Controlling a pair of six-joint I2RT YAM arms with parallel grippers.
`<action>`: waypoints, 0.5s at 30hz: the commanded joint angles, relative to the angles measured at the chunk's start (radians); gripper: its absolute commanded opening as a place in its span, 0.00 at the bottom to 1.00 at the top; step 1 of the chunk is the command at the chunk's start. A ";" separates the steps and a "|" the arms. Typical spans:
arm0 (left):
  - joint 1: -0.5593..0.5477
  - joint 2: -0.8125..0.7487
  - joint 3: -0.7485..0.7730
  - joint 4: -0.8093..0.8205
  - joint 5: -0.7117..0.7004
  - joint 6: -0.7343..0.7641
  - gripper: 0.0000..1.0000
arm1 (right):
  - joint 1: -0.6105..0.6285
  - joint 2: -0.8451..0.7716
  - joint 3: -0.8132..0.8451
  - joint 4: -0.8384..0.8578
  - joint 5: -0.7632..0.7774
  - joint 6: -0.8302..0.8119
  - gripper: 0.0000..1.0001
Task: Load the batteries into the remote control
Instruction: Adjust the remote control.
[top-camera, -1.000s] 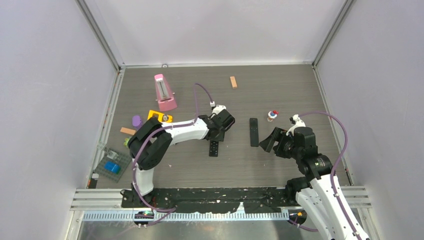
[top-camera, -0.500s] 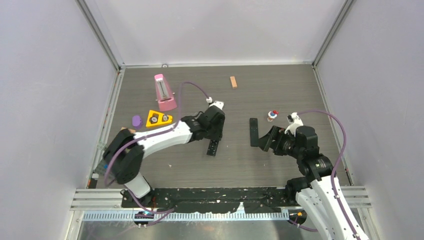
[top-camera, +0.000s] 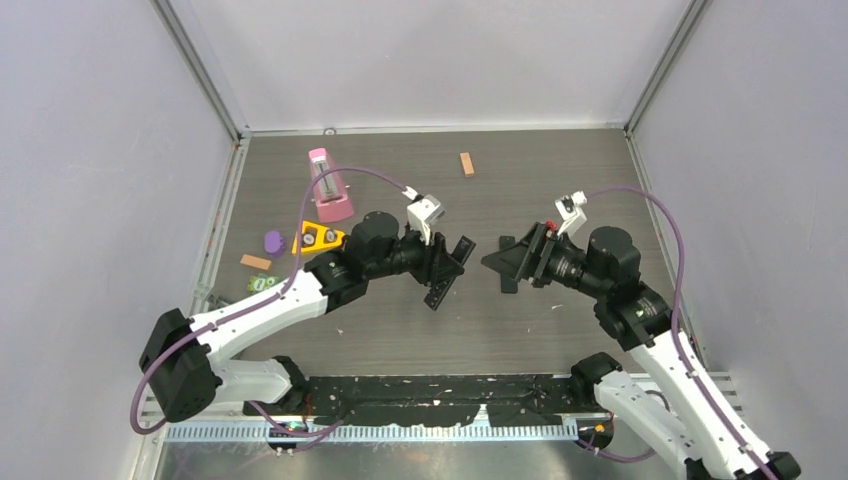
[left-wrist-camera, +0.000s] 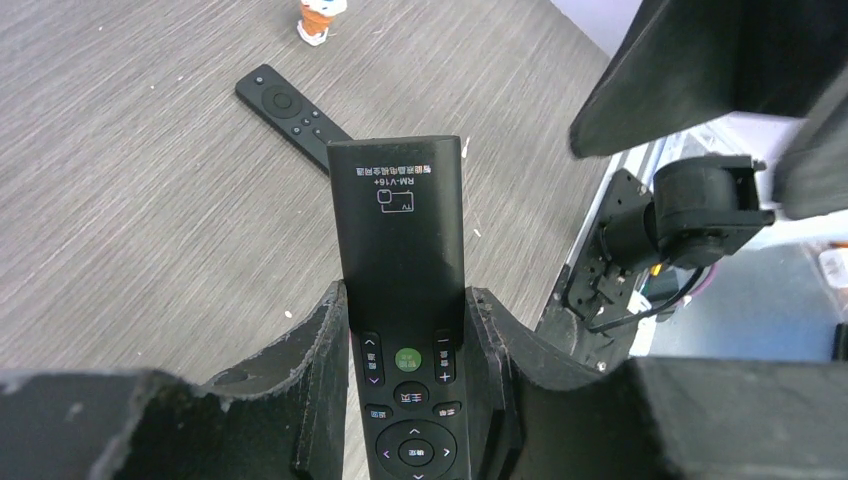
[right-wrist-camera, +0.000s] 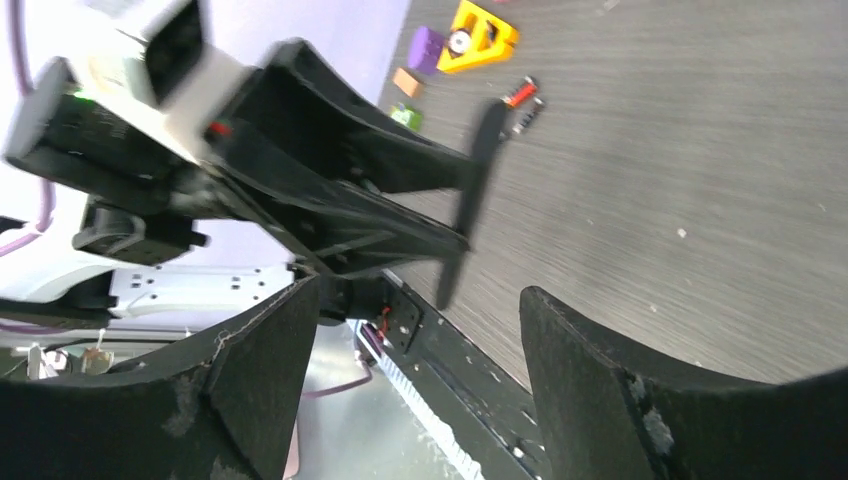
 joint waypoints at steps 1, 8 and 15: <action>-0.042 -0.036 0.046 0.002 0.001 0.131 0.00 | 0.128 0.078 0.157 0.009 0.161 0.006 0.77; -0.100 -0.051 0.067 -0.039 -0.112 0.186 0.00 | 0.307 0.222 0.254 -0.076 0.483 -0.043 0.71; -0.120 -0.048 0.074 -0.029 -0.132 0.194 0.00 | 0.365 0.242 0.232 -0.074 0.676 -0.025 0.71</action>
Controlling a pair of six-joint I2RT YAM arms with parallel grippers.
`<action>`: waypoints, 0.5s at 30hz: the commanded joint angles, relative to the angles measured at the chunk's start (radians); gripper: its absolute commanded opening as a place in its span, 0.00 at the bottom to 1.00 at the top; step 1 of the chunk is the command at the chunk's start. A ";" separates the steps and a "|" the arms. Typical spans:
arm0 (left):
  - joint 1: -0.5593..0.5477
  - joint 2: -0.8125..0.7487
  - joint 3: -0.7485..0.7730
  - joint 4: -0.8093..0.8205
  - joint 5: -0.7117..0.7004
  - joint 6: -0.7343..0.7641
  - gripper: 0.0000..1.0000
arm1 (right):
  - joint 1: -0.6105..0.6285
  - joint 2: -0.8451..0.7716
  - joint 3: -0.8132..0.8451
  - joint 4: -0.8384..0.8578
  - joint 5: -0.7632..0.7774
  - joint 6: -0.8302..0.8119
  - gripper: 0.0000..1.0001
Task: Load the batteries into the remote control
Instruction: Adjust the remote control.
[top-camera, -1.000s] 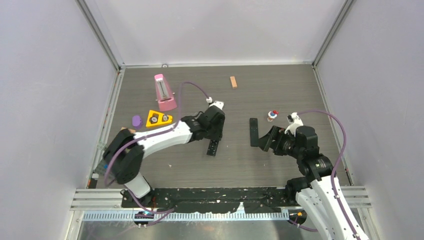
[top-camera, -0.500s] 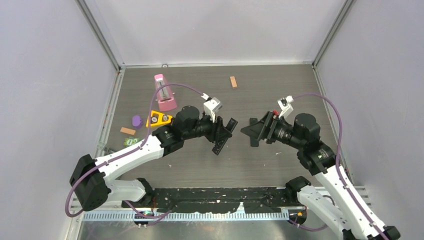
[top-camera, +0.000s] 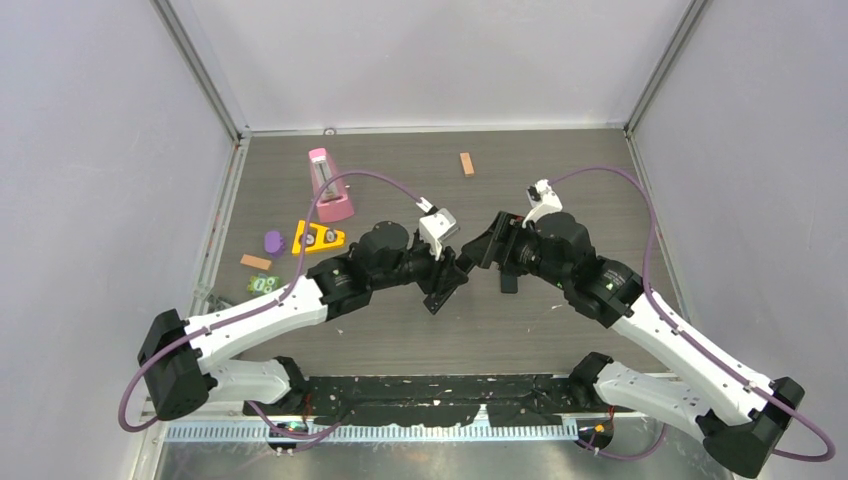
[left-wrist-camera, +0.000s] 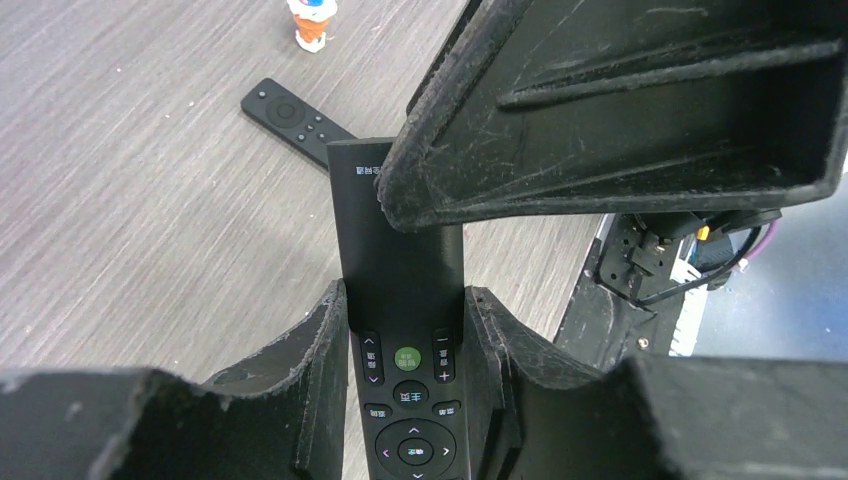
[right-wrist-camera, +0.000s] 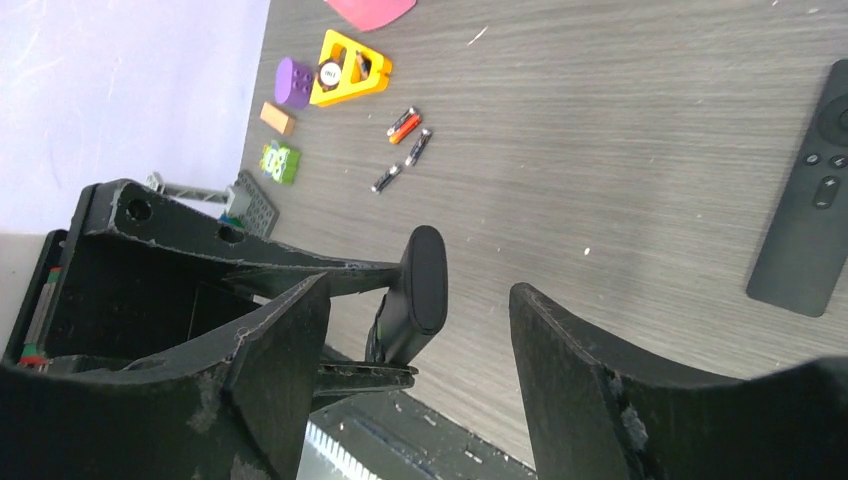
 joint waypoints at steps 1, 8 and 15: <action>-0.012 -0.032 0.045 0.036 -0.040 0.031 0.00 | 0.020 -0.013 0.011 0.024 0.158 0.001 0.71; -0.021 -0.039 0.040 0.040 -0.063 0.033 0.00 | 0.020 0.049 -0.015 0.080 0.013 0.058 0.67; -0.028 -0.054 0.007 0.086 -0.090 0.035 0.00 | 0.021 0.003 -0.127 0.201 -0.025 0.239 0.38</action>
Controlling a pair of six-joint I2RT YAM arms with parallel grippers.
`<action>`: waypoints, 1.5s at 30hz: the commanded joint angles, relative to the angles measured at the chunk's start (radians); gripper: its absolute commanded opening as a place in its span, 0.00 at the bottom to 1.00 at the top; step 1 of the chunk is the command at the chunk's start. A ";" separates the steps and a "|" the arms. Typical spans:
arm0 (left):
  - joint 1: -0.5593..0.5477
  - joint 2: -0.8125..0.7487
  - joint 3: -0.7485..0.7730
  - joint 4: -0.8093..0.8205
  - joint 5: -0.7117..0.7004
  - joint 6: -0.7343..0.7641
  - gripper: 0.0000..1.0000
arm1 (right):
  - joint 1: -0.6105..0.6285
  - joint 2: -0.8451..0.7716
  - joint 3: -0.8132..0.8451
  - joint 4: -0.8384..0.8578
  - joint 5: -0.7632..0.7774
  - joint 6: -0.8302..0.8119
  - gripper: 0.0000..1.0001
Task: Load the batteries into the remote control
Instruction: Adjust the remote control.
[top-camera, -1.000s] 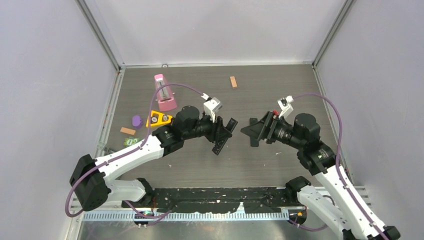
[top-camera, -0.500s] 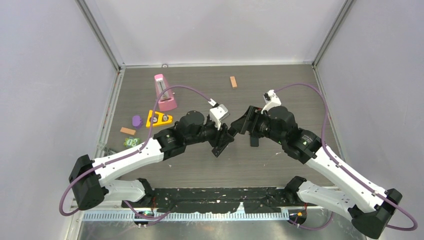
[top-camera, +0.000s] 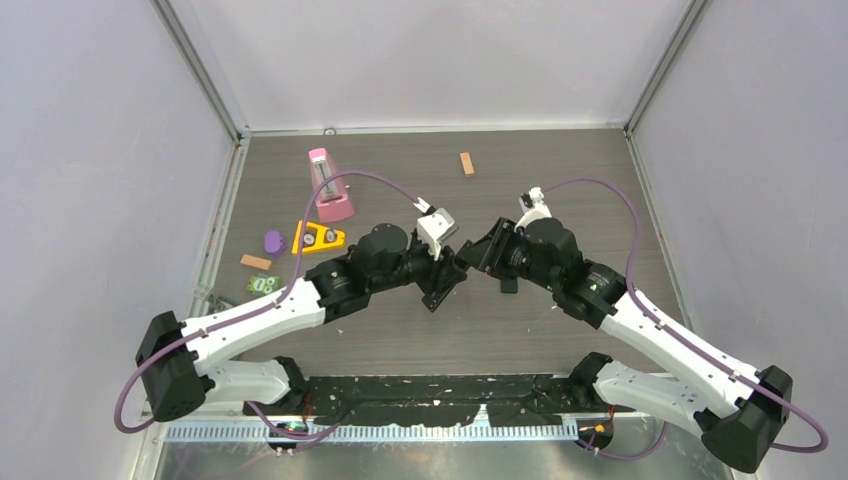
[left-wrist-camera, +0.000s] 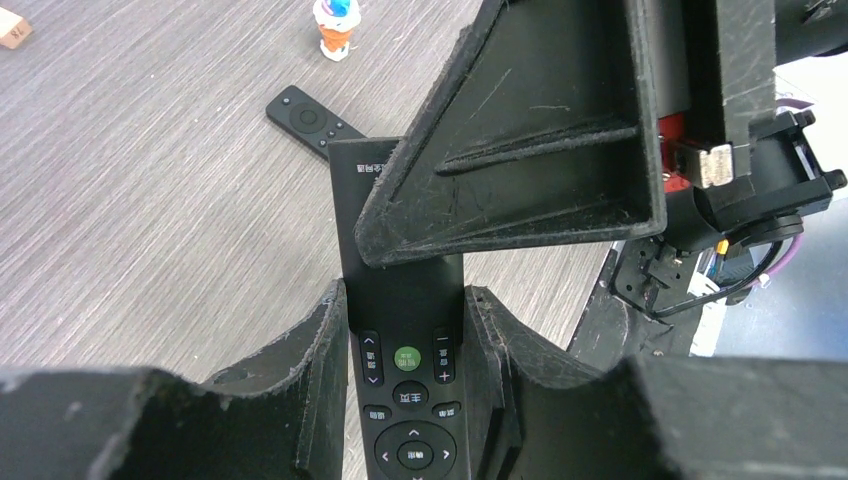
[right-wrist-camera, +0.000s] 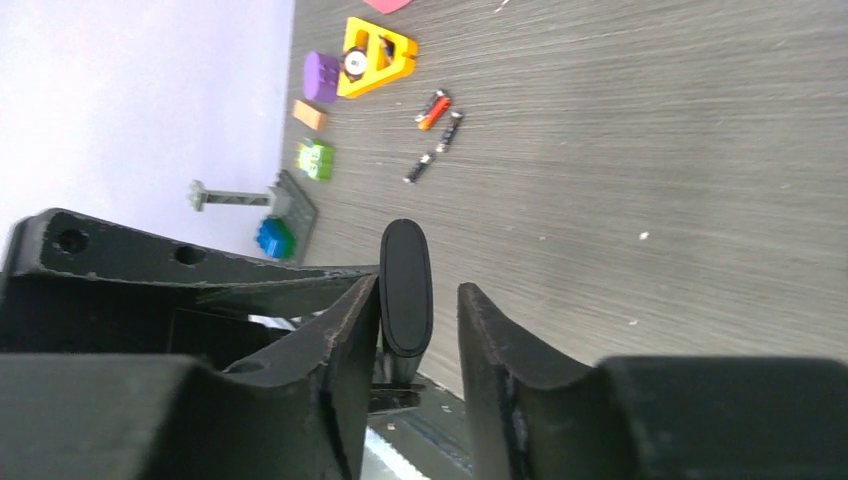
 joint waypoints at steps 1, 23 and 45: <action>-0.011 -0.038 0.004 0.084 -0.024 0.027 0.00 | 0.003 -0.042 -0.062 0.116 -0.022 0.139 0.31; -0.260 -0.067 -0.096 -0.044 -0.519 0.352 0.82 | 0.003 -0.159 -0.231 0.108 0.097 0.669 0.05; -0.349 0.119 -0.007 -0.138 -0.779 0.348 0.10 | 0.003 -0.088 -0.108 -0.093 0.032 0.741 0.05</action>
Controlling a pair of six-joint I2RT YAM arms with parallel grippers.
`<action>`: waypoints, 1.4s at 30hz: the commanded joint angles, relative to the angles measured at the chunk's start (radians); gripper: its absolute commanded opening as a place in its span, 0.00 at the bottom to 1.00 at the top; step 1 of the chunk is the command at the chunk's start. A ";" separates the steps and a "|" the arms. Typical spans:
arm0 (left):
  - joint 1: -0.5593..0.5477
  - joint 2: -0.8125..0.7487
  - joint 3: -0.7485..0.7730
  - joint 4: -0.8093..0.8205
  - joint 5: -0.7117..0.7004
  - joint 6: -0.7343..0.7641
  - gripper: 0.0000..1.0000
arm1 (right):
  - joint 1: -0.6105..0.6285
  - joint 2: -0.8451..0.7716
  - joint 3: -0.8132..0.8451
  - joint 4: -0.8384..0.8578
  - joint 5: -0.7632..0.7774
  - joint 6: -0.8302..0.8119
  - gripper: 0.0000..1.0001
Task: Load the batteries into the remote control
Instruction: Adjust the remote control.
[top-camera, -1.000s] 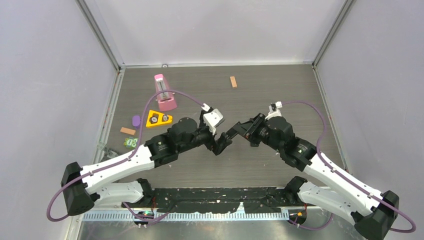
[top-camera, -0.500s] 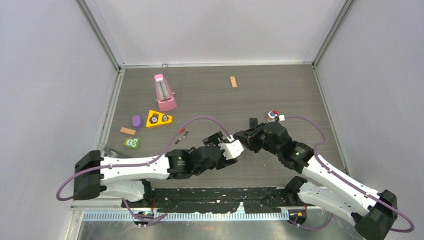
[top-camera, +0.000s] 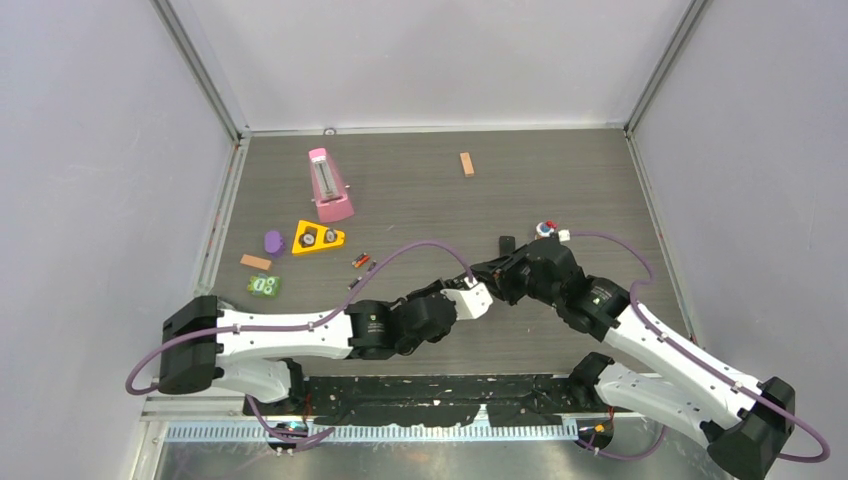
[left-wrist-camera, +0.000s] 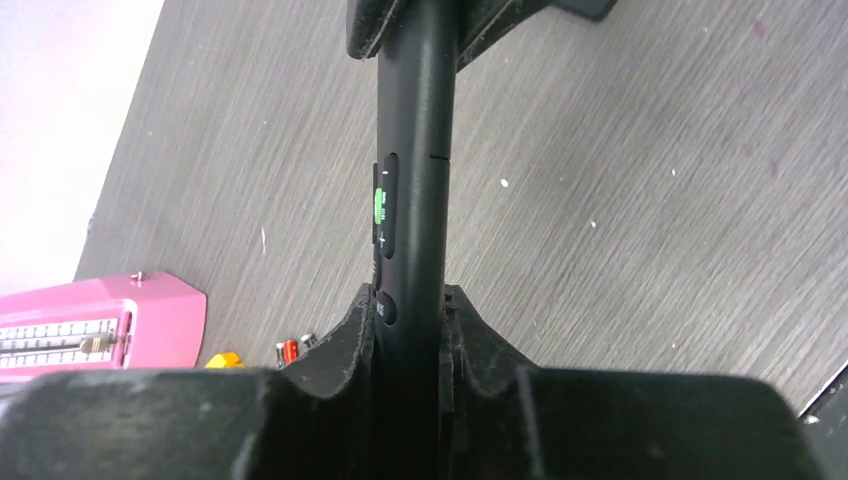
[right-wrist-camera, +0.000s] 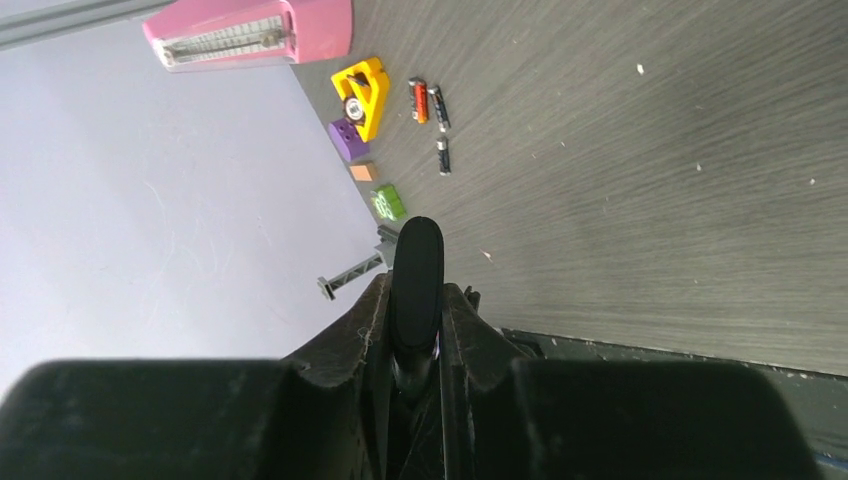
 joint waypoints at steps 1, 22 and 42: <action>0.001 0.003 0.044 -0.003 -0.035 -0.031 0.03 | 0.003 0.019 0.047 -0.012 -0.015 0.011 0.05; 0.228 -0.223 0.053 -0.137 0.688 -0.272 0.00 | -0.077 -0.280 0.027 0.159 -0.153 -0.848 0.84; 0.362 -0.293 0.140 -0.239 1.379 -0.258 0.00 | -0.078 -0.046 0.248 -0.004 -0.876 -1.552 0.89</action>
